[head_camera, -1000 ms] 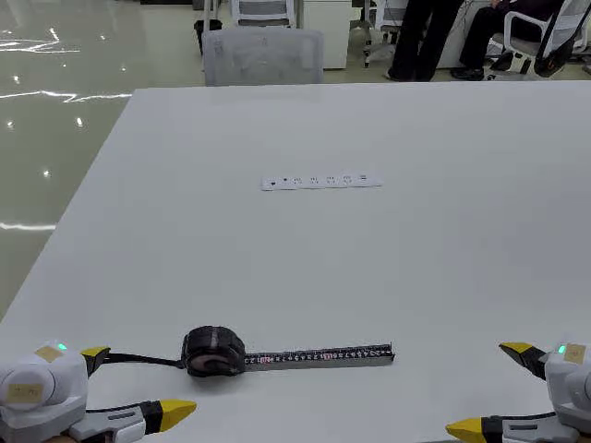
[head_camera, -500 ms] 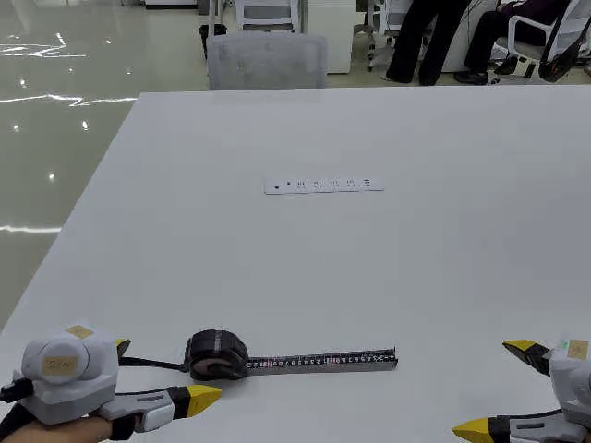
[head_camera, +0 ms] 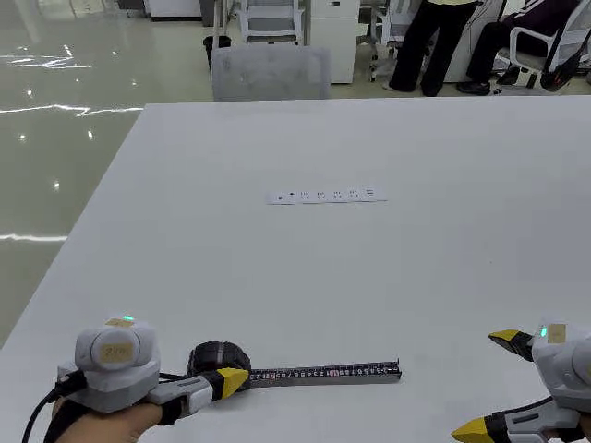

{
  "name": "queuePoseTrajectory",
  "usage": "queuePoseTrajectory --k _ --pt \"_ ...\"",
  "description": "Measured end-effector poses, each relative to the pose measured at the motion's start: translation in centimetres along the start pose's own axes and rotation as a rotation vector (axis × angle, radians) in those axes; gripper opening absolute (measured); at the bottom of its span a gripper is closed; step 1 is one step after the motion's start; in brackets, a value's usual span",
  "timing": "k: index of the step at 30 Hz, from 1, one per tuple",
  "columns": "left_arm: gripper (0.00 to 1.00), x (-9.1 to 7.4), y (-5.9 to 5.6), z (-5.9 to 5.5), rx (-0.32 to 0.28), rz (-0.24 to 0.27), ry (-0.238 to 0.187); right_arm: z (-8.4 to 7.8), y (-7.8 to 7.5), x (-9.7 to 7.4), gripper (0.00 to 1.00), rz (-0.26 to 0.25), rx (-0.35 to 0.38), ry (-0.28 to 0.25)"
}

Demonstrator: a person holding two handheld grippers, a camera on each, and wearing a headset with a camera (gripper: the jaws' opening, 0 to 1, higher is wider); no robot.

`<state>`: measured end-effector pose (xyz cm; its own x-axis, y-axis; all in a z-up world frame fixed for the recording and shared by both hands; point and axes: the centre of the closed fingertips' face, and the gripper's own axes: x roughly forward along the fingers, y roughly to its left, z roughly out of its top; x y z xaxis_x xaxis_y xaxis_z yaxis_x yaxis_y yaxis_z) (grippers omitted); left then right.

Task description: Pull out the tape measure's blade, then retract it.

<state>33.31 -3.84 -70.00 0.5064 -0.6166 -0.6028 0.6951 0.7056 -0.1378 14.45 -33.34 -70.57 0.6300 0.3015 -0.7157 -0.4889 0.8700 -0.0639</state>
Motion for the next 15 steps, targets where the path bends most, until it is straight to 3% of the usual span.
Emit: queuePoseTrajectory --k 2,6,9,15 --pt "1.0 0.4 -0.3 -0.9 -0.019 0.003 0.041 0.2 0.1 0.1 0.96 0.011 -0.019 0.003" --pt "0.99 1.1 -0.9 -1.3 -0.044 -0.004 0.052 0.2 0.4 0.6 0.97 0.042 -0.048 0.032" --pt "0.98 1.8 -0.6 -1.9 -0.034 0.015 0.077 0.1 0.7 1.0 0.96 0.075 -0.062 0.059" --pt "0.98 2.7 0.0 -1.1 -0.019 0.063 0.06 0.5 0.8 1.8 0.95 0.127 -0.117 0.087"
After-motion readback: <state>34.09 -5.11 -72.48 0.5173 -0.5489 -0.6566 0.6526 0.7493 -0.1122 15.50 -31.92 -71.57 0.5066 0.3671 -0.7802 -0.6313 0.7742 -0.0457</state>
